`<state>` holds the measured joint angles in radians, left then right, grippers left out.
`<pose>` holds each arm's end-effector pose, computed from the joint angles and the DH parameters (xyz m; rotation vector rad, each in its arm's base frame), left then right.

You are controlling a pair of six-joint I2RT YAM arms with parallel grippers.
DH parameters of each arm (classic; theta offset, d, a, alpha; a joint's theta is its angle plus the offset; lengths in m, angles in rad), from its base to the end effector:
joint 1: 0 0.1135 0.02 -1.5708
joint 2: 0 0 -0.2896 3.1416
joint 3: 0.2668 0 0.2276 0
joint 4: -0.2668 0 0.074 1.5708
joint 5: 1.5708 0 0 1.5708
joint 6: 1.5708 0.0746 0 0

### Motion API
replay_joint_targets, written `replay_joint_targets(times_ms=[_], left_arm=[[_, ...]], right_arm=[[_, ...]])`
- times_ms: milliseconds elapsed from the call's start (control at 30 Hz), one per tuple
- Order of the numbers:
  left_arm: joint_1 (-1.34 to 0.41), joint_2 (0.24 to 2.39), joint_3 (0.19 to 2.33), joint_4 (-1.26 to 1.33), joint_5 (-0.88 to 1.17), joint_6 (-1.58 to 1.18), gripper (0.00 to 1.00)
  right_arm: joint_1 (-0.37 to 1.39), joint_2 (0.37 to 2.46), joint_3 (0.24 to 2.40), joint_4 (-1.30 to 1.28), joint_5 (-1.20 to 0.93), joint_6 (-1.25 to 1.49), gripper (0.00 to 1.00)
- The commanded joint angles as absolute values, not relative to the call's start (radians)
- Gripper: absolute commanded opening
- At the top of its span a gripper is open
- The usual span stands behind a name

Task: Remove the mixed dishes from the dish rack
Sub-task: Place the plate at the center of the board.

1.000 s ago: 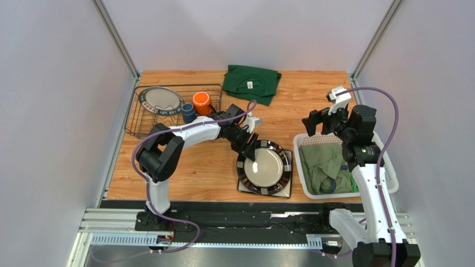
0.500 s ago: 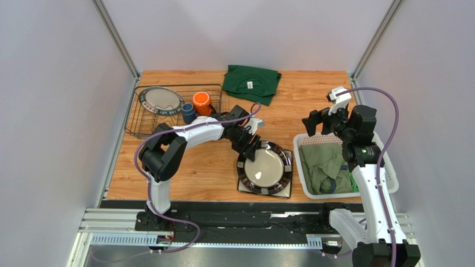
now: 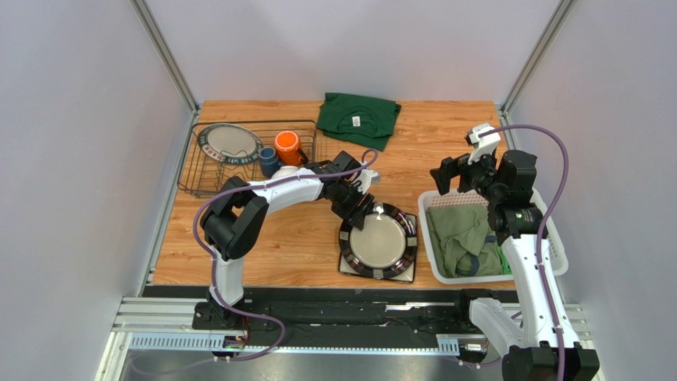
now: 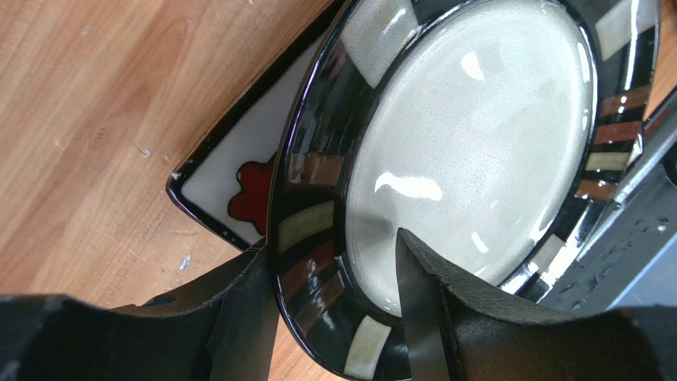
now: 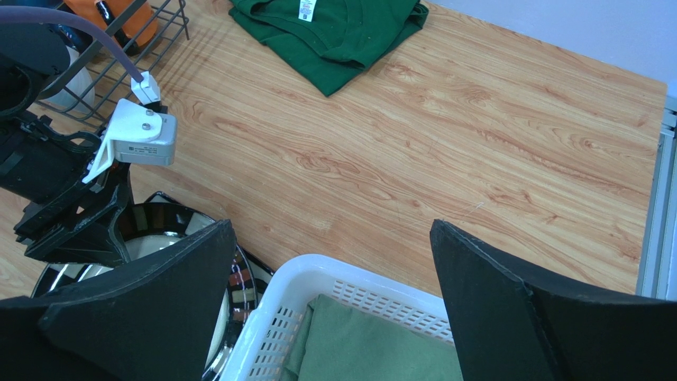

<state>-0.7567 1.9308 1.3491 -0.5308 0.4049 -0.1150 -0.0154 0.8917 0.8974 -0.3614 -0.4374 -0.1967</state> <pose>0.2718 -0.2970 0.1862 1.0064 2.6047 -0.7937 0.1905 0.0287 0.3508 -0.4592 1.8449 0.2770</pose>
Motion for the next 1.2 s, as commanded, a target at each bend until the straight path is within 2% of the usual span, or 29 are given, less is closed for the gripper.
replay_joint_targets(times_ms=[0, 600, 1167], left_arm=[[-0.775, 1.937, 1.396, -0.532, 0.361, -0.077, 0.61], [-0.790, 1.904, 1.408, -0.548, 0.212, -0.040, 0.61], [-0.792, 1.625, 1.422, -0.594, 0.138, 0.097, 0.63]], right_arm=[[-0.017, 0.873, 0.913, -0.354, -0.449, -0.204, 0.99], [-0.017, 0.871, 0.913, -0.356, -0.454, -0.206, 0.99], [-0.017, 0.874, 0.911, -0.357, -0.457, -0.204, 0.99]])
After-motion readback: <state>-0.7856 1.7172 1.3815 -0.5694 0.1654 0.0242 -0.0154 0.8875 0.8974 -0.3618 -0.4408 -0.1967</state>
